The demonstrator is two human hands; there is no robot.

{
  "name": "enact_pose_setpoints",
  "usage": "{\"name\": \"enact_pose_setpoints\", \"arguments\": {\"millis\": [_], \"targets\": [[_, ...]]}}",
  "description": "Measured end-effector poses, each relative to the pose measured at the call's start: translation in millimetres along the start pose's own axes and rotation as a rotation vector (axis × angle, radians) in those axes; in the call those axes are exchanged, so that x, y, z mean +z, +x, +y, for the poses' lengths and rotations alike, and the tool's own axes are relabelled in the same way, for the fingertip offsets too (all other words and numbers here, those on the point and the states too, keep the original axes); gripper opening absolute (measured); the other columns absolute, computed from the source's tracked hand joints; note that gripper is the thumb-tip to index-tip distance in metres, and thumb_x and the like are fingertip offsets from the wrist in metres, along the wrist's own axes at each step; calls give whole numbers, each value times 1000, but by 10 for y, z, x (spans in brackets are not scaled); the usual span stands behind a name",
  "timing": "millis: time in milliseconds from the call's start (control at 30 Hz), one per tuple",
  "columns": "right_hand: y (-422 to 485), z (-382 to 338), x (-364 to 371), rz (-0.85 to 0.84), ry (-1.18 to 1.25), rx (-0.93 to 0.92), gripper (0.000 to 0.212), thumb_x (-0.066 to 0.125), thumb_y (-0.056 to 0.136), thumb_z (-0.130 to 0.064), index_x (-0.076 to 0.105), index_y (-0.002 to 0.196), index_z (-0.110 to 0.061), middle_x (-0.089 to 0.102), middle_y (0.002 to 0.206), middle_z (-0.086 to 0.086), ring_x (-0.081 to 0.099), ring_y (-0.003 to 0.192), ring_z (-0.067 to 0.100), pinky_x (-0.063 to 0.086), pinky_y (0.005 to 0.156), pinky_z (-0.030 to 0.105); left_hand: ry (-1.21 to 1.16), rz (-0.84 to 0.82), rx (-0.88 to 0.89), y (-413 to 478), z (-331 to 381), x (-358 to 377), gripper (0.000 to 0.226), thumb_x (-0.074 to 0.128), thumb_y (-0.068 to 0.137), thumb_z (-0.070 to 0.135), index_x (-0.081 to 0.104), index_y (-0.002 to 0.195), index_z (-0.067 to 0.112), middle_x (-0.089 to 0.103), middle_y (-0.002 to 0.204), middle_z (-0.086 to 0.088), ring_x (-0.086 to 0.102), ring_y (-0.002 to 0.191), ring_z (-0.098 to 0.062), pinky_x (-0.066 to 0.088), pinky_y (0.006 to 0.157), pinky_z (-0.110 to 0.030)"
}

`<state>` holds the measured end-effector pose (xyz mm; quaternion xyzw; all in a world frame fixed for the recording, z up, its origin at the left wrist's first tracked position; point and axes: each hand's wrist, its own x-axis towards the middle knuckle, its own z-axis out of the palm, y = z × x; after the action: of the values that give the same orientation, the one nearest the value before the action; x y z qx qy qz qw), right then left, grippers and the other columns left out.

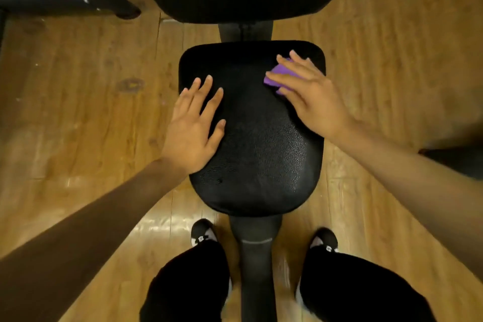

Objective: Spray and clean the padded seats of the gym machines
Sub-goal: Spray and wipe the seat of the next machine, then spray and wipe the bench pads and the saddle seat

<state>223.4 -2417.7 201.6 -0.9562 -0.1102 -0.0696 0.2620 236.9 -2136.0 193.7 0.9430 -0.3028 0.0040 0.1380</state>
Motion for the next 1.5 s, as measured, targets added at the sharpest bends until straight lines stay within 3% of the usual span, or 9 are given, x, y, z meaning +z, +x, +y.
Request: {"name": "enact_pose_setpoints", "arguments": {"millis": [267, 533, 733, 833, 900, 1000, 1133, 1333, 1500], "targets": [[-1509, -1245, 265, -151, 78, -61, 54, 67, 90, 4, 59, 139, -16, 42, 156, 6, 26, 151, 30, 22, 123, 51, 46, -109, 0, -12, 17, -71, 59, 32, 109, 39, 28, 159, 9, 15, 169, -16, 9, 157, -34, 8, 128, -47], [-254, -1006, 476, 120, -150, 279, 36, 52, 102, -16, 60, 137, -13, 51, 148, 12, 37, 145, 33, 27, 121, 50, 2, -258, 8, 19, -21, -254, 61, 27, 108, 41, 24, 161, 12, 11, 170, -15, 4, 157, -33, 7, 128, -45], [-1044, -1692, 536, -44, 37, 111, 40, 65, 88, -2, 69, 126, -15, 62, 136, 9, 45, 139, 28, 33, 117, 51, -60, -299, -139, -388, 151, -639, 59, 22, 108, 42, 43, 153, 10, 26, 166, -16, 14, 156, -33, 6, 128, -44], [-1592, -1940, 235, -56, 165, 395, 35, 63, 91, -7, 68, 124, -15, 65, 128, 8, 52, 130, 27, 43, 109, 48, -152, -497, -164, -793, 476, -1020, 56, 26, 105, 39, 57, 140, 9, 47, 152, -18, 35, 146, -35, 28, 122, -50], [-1940, -2078, -107, -2, 221, 723, 32, 59, 96, -9, 65, 127, -16, 65, 123, 9, 54, 119, 29, 50, 97, 41, -149, -494, -3, -1062, 706, -1220, 38, 40, 100, 23, 72, 112, 5, 70, 116, -16, 63, 112, -35, 52, 98, -48], [-2463, -2136, -770, 113, 250, 1148, 26, 48, 104, -22, 63, 126, -23, 63, 117, 4, 57, 107, 26, 46, 85, 34, -190, -674, 29, -1245, 1087, -1521, 39, 36, 99, 23, 72, 93, 9, 70, 87, -6, 67, 82, -32, 53, 81, -39], [-3179, -1942, -1687, 313, 293, 1569, 19, 52, 100, -27, 66, 110, -20, 69, 102, 9, 63, 94, 31, 46, 73, 34, -190, -733, 35, -1102, 1709, -1728, 61, 21, 102, 43, 73, 95, 10, 71, 90, -3, 66, 91, -28, 48, 87, -41], [-4154, -1669, -2637, 492, 357, 1829, 24, 56, 93, -47, 65, 89, -24, 67, 81, 4, 60, 76, 25, 44, 61, 33, 21, -834, 293, -547, 3265, -1719, 83, 1, 94, 57, 69, 123, 18, 68, 125, 0, 57, 120, -25, 37, 104, -40], [-5028, -1553, -3147, 527, 332, 1932, 31, 56, 90, -58, 61, 87, -27, 64, 79, -1, 59, 72, 21, 50, 61, 33, 150, -896, 474, -174, 4666, -1579, 59, 15, 109, 47, 61, 137, 21, 61, 138, -1, 52, 129, -24, 34, 110, -37]]}}
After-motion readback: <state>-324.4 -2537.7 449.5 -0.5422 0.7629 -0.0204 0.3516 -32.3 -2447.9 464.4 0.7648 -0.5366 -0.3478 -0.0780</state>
